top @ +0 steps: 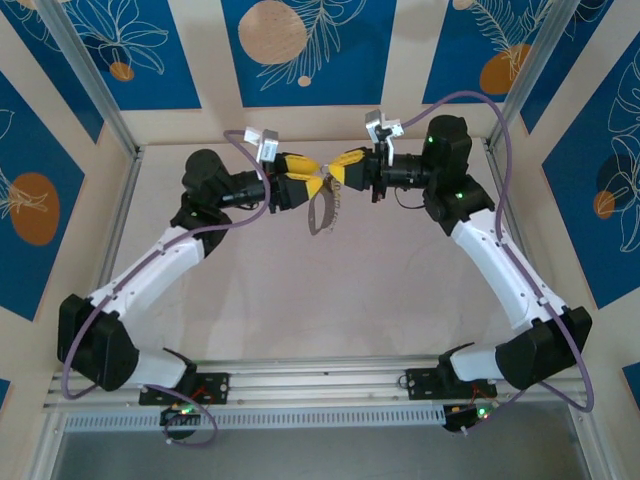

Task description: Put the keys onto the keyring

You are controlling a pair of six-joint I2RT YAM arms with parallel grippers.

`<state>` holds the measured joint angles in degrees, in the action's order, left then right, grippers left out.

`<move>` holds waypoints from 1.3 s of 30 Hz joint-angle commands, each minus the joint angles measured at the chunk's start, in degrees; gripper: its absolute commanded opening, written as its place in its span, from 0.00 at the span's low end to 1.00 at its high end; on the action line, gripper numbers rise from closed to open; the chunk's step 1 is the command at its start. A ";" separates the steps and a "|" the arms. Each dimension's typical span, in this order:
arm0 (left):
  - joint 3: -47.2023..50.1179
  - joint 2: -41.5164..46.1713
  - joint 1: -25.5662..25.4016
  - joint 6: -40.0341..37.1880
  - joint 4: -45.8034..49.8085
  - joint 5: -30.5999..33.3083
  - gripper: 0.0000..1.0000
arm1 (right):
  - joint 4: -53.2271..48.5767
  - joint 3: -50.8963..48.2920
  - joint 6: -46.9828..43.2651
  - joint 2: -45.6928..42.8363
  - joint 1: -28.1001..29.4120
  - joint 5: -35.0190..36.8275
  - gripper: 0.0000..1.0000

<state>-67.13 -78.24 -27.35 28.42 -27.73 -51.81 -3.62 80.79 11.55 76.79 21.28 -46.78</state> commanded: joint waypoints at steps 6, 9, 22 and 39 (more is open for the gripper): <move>-10.64 2.70 2.04 -22.01 29.91 -2.65 0.64 | -25.56 9.50 -18.31 3.40 0.50 0.84 0.00; -15.01 0.72 2.04 -27.12 38.56 -4.27 0.64 | -30.70 12.02 -21.55 4.80 1.13 1.54 0.00; -21.73 -4.89 1.70 -34.84 51.19 -7.57 0.60 | -31.40 12.03 -22.65 5.84 2.01 -1.61 0.00; -22.94 -7.17 -0.68 -34.49 49.53 -8.66 0.56 | -29.04 10.88 -21.66 5.43 2.36 -2.96 0.00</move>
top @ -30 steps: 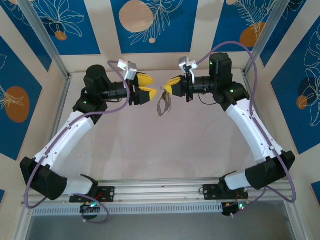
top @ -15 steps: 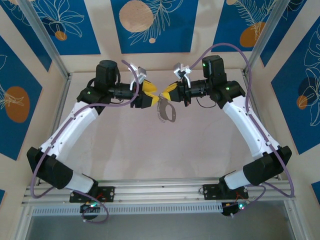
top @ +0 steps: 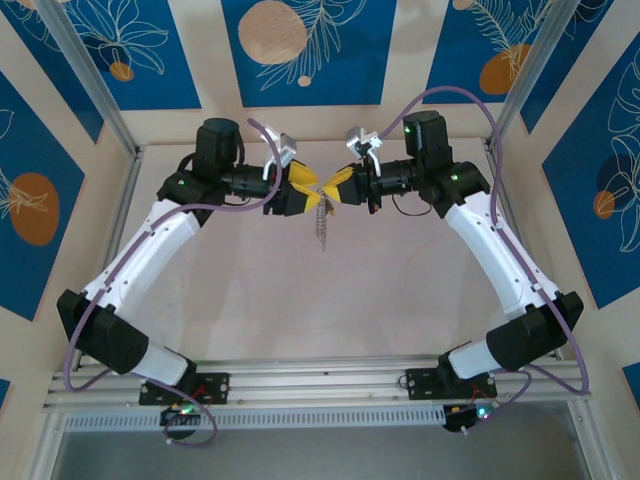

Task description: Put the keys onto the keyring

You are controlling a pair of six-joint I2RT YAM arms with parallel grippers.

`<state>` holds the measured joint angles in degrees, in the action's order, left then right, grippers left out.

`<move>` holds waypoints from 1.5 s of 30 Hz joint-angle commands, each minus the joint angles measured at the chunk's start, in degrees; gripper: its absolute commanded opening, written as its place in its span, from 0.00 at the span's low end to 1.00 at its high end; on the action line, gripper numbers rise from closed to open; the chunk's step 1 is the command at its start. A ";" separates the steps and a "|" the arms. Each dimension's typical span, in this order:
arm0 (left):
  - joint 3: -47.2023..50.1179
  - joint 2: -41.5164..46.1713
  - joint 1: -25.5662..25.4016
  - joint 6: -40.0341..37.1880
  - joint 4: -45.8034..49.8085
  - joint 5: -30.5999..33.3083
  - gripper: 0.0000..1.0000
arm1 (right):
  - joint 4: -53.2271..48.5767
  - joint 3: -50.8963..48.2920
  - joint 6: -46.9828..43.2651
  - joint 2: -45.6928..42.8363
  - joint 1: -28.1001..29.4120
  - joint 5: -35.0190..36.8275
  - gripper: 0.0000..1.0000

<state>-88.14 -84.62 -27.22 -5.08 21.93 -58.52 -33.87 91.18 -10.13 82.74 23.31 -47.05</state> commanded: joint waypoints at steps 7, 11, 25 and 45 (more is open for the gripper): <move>-2.74 -1.82 -2.17 -1.17 -0.25 -1.95 0.51 | 2.22 0.06 0.64 -0.85 0.42 -2.99 0.00; -2.74 -1.93 -2.61 -0.81 -1.12 -1.95 0.38 | 2.49 -0.10 0.73 -0.87 0.58 -2.84 0.00; -0.38 1.42 -2.13 -1.48 -2.41 1.75 0.55 | 2.69 -0.96 0.64 -1.30 -0.23 -1.70 0.00; -0.19 -0.26 -1.77 -0.23 -3.23 -1.20 0.40 | 5.26 -2.03 2.24 -2.43 -1.60 -1.73 0.00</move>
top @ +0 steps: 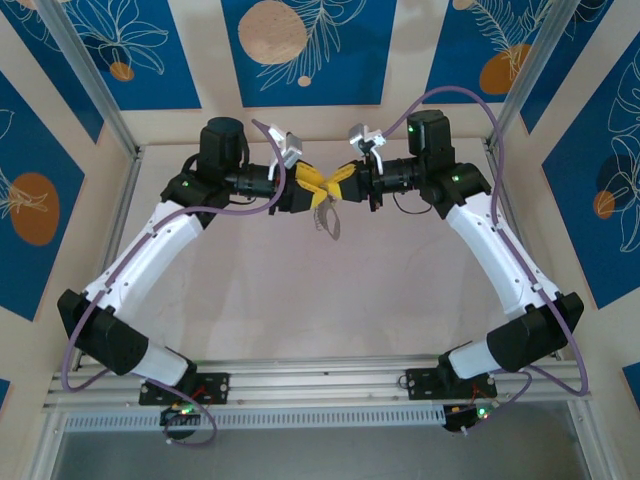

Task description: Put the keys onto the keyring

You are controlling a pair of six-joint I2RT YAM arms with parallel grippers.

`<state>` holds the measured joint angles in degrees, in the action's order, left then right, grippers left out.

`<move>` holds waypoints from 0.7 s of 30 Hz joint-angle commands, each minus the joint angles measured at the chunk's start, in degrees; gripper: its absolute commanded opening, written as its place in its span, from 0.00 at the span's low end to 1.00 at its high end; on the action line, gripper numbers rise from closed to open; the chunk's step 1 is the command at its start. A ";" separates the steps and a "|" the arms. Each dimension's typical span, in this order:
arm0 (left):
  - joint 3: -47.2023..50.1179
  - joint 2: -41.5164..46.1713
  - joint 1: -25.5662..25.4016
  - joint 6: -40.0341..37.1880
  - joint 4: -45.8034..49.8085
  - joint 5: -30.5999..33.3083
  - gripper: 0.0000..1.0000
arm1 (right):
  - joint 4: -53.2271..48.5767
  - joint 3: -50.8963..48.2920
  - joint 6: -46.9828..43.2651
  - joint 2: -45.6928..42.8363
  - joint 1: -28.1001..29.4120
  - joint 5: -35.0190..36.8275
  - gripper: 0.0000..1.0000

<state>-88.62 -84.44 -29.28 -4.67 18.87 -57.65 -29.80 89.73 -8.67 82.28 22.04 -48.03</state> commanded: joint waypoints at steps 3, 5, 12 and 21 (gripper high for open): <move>0.40 -0.60 0.29 -0.69 -0.24 -2.20 0.37 | 1.54 -0.79 1.02 -2.03 -0.36 -0.84 0.00; 0.38 -0.76 0.31 -0.45 -0.74 -2.13 0.31 | 1.76 -0.94 1.13 -1.98 -0.35 -0.94 0.00; 0.28 -1.25 -0.06 0.29 -2.04 -2.68 0.24 | 2.71 -1.40 1.72 -2.03 -0.42 -0.93 0.00; 0.40 -1.43 -0.40 0.27 -2.33 -3.05 0.14 | 3.19 -1.45 2.12 -2.11 -0.37 -0.67 0.00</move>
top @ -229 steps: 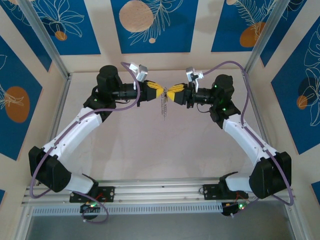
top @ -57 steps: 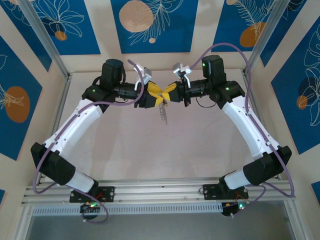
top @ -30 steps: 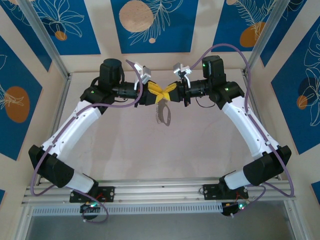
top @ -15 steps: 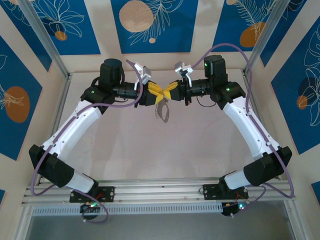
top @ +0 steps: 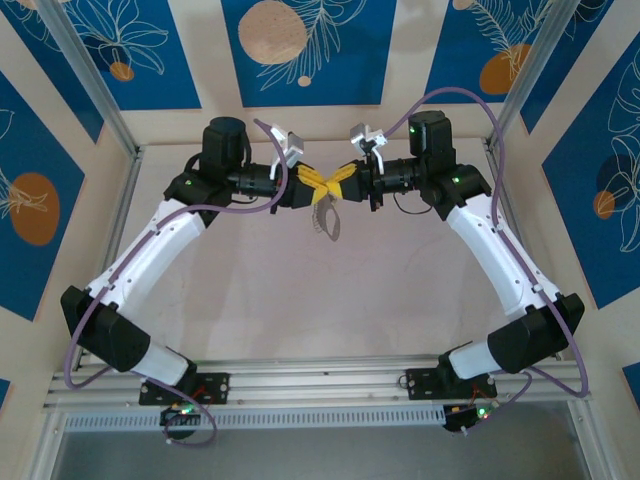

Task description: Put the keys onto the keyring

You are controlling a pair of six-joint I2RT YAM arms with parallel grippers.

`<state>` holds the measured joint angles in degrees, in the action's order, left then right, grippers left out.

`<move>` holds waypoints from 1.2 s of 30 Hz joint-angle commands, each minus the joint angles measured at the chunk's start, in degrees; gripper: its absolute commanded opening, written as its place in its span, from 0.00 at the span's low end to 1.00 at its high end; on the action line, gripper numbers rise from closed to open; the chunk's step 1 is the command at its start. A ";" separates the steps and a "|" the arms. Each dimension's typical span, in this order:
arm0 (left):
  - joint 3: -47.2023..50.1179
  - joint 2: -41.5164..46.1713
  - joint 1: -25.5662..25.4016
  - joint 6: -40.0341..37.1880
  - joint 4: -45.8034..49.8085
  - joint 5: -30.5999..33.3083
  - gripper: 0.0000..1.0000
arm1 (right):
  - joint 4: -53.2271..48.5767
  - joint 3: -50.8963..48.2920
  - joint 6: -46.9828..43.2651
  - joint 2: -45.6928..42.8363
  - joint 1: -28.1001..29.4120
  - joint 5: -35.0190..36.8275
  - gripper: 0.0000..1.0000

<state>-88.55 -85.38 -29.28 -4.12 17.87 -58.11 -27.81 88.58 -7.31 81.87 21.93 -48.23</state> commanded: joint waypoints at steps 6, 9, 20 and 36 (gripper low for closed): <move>0.57 -0.49 -0.78 -0.41 -1.65 -2.80 0.00 | 1.99 -0.57 1.41 -1.66 -0.17 -0.43 0.00; 1.23 -0.31 -0.96 -0.14 -2.56 -2.63 0.00 | 2.95 -0.54 2.35 -1.63 -0.15 -0.47 0.00; 7.27 3.22 -1.04 5.56 -13.86 -0.63 0.00 | 21.34 -7.62 17.54 -7.32 -5.48 0.21 0.45; 16.29 5.79 -1.01 19.87 -37.06 -0.74 0.00 | 38.85 -36.14 21.25 -20.61 -4.89 21.11 0.50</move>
<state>-72.75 -81.19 -29.82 12.19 -12.08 -56.84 6.13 54.61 13.76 64.16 15.66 -30.89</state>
